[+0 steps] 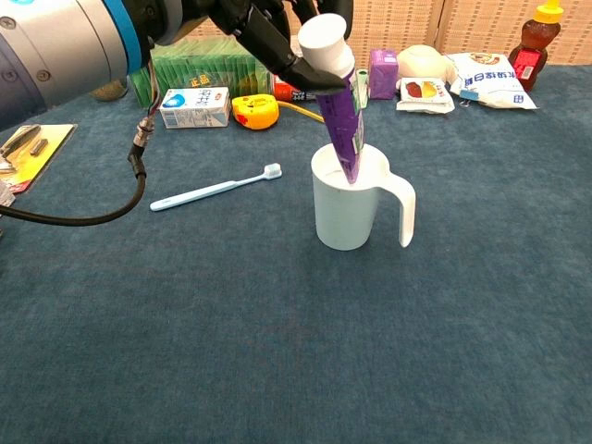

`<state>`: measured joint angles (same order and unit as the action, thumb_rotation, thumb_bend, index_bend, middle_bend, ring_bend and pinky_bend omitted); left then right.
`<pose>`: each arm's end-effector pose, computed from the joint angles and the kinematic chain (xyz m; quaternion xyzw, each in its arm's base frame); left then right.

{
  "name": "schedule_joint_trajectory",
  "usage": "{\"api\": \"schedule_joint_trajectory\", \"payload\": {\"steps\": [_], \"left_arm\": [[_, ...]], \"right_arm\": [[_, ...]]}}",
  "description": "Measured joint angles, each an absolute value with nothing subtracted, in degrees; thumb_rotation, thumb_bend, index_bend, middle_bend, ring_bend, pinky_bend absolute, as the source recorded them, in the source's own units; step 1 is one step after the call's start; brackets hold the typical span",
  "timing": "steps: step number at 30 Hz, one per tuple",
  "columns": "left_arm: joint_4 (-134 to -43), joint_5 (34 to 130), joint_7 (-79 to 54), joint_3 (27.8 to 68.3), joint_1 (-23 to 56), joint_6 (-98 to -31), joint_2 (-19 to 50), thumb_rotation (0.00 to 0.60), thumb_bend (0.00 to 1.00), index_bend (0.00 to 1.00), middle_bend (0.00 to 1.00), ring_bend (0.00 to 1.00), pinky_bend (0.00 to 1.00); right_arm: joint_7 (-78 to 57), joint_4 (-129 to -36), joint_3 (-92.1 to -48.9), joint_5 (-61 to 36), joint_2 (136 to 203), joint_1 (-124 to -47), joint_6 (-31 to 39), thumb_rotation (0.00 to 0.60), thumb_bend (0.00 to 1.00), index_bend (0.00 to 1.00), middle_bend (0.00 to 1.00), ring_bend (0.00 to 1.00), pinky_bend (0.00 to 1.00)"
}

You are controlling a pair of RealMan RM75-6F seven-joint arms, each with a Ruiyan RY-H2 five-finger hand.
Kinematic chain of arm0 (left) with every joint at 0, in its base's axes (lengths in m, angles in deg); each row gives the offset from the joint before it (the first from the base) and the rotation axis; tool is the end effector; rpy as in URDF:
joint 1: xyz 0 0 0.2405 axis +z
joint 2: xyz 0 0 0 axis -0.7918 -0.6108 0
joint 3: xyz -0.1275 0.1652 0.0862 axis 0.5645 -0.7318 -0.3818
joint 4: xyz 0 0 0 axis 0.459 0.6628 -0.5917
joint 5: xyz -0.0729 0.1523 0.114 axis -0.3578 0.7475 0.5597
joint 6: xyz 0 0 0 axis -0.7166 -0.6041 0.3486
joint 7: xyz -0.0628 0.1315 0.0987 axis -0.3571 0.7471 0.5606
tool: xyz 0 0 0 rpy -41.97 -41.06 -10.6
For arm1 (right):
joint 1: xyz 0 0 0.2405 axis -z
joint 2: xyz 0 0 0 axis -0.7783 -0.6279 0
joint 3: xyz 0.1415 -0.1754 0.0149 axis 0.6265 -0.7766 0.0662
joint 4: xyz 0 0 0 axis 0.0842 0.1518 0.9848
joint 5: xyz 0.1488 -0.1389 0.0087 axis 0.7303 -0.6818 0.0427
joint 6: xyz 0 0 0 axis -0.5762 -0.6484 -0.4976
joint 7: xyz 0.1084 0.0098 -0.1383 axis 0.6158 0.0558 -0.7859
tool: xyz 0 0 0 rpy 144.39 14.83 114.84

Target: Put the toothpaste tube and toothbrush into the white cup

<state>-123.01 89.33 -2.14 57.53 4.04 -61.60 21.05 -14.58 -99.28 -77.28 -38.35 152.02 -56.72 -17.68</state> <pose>0.0359 0.2995 0.0121 -0.6792 -0.4159 -0.5666 0.2113 -0.2705 -0.2157 0.1443 0.6145 -0.3565 0.3962 0.5816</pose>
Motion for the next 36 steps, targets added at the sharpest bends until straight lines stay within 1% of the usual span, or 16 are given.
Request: {"api": "schedule_joint_trajectory", "payload": {"steps": [9, 14, 17, 19, 22, 23, 28, 30, 33, 36], "left_arm": [[-119.17, 86.98, -0.99, 57.09, 3.21, -61.75, 24.36, 0.600, 0.34, 0.66, 0.55, 0.44, 0.54], [-116.57, 87.07, -0.88, 56.70, 2.86, -61.95, 26.28, 0.600, 0.34, 0.63, 0.52, 0.40, 0.45], [-114.30, 86.65, -0.15, 56.38, 2.55, -62.05, 27.90, 0.600, 0.34, 0.58, 0.45, 0.33, 0.41], [-112.54, 86.26, 0.32, 56.21, 2.28, -62.02, 29.22, 0.600, 0.33, 0.50, 0.34, 0.24, 0.36], [-110.87, 85.85, 0.30, 56.15, 2.03, -61.96, 30.72, 0.600, 0.32, 0.42, 0.22, 0.15, 0.30], [-110.66, 85.83, 0.10, 56.14, 2.00, -61.89, 30.87, 0.600, 0.32, 0.40, 0.20, 0.13, 0.30], [-110.78, 86.18, -0.63, 55.76, 2.21, -61.47, 30.73, 0.600, 0.32, 0.23, 0.10, 0.07, 0.27], [-111.30, 86.61, -0.95, 55.58, 2.55, -61.50, 30.03, 0.600, 0.31, 0.19, 0.07, 0.05, 0.26], [-111.96, 87.65, -1.42, 55.34, 3.31, -62.10, 28.61, 0.600, 0.31, 0.15, 0.03, 0.02, 0.23], [-112.23, 88.19, -0.96, 55.34, 4.13, -63.42, 26.95, 0.600, 0.30, 0.13, 0.01, 0.01, 0.22]], "right_arm": [[-14.48, -99.26, -77.35, -38.30, 152.06, -56.95, -17.25, 0.600, 0.00, 0.00, 0.00, 0.00, 0.00], [-14.62, -99.26, -77.49, -38.39, 152.12, -57.08, -16.99, 0.600, 0.00, 0.00, 0.00, 0.00, 0.00], [-14.60, -99.31, -77.53, -38.41, 152.12, -57.11, -16.95, 0.600, 0.00, 0.00, 0.00, 0.00, 0.00], [-14.41, -99.39, -77.59, -38.52, 152.00, -57.09, -16.99, 0.600, 0.00, 0.00, 0.00, 0.00, 0.00], [-14.11, -99.42, -77.60, -38.51, 151.88, -57.07, -17.05, 0.600, 0.00, 0.00, 0.00, 0.00, 0.00], [-14.02, -99.42, -77.59, -38.51, 151.84, -57.05, -17.10, 0.600, 0.00, 0.00, 0.00, 0.00, 0.00], [-13.98, -99.33, -77.52, -38.37, 151.75, -57.02, -17.18, 0.600, 0.00, 0.00, 0.00, 0.00, 0.00], [-13.92, -99.36, -77.53, -38.40, 151.73, -56.97, -17.30, 0.600, 0.00, 0.00, 0.00, 0.00, 0.00], [-13.92, -99.40, -77.53, -38.52, 151.70, -56.90, -17.53, 0.600, 0.00, 0.00, 0.00, 0.00, 0.00], [-13.79, -99.53, -77.65, -38.70, 151.59, -56.84, -17.62, 0.600, 0.00, 0.00, 0.00, 0.00, 0.00]]}}
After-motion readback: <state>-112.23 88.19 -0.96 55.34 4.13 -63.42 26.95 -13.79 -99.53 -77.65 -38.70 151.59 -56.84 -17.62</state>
